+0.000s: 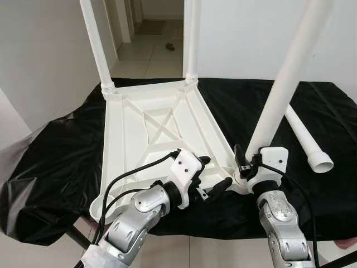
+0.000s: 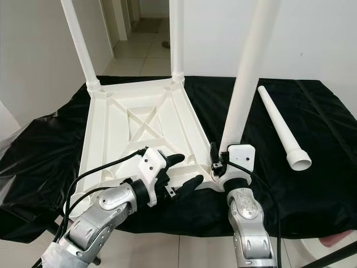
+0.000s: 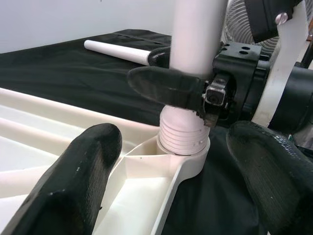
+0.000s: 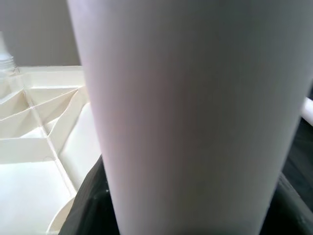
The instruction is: Building children table
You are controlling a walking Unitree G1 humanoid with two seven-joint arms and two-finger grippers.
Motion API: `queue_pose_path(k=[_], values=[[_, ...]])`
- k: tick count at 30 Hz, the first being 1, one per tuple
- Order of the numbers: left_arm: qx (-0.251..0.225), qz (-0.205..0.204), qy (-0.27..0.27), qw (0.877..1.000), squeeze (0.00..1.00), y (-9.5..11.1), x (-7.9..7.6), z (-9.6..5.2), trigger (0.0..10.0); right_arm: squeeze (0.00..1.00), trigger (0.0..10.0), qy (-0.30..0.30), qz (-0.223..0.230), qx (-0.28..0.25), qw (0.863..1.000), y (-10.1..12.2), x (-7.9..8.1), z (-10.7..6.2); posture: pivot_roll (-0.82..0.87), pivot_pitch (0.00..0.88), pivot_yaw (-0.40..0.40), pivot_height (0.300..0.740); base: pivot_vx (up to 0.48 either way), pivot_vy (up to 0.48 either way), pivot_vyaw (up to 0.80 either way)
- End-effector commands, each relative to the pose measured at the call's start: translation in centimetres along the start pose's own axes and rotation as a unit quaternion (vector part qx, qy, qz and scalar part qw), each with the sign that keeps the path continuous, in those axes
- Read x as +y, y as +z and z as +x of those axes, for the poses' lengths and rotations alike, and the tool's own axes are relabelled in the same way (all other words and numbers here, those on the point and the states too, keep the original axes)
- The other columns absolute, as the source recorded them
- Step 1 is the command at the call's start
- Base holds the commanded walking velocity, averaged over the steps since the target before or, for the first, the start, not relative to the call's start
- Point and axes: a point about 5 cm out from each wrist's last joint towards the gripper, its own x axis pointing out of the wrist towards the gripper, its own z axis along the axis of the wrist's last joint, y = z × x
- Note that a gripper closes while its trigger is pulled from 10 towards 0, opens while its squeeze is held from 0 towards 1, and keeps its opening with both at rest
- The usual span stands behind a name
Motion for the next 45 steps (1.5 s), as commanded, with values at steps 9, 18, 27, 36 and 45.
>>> queue_pose_path(k=[9, 18, 27, 36, 45], values=[[0.011, 0.009, -0.073, 0.997, 0.00, -0.1, -0.7, -0.5, 10.0, 0.00, 10.0, 0.074, -0.056, 0.005, 0.996, -1.1, 0.9, -1.4, -0.04, 0.038, 0.062, 0.740, 0.000, 0.000, 0.00], [0.012, 0.007, -0.069, 0.998, 0.00, 0.0, -0.6, -0.6, 10.0, 0.00, 10.0, 0.085, -0.039, 0.014, 0.996, -1.6, 0.5, -2.3, -0.04, 0.046, 0.065, 0.740, 0.000, 0.000, 0.00], [0.011, 0.008, -0.066, 0.998, 0.00, 0.3, -0.5, -0.8, 10.0, 0.00, 10.0, 0.017, 0.082, 0.077, 0.994, -3.7, -0.5, -2.2, -0.03, 0.056, 0.072, 0.740, 0.000, 0.000, 0.00], [0.012, 0.007, -0.064, 0.998, 0.00, 0.4, -0.5, -0.9, 10.0, 0.00, 10.0, 0.003, 0.095, 0.105, 0.990, -4.5, -0.7, -2.1, -0.03, 0.058, 0.072, 0.740, 0.000, 0.000, 0.00], [0.009, 0.005, -0.055, 0.998, 0.00, 0.6, -0.4, -1.0, 10.0, 0.00, 10.0, -0.010, 0.110, 0.074, 0.991, -4.7, -0.6, -3.5, -0.02, 0.057, 0.061, 0.740, 0.000, 0.000, 0.00]])
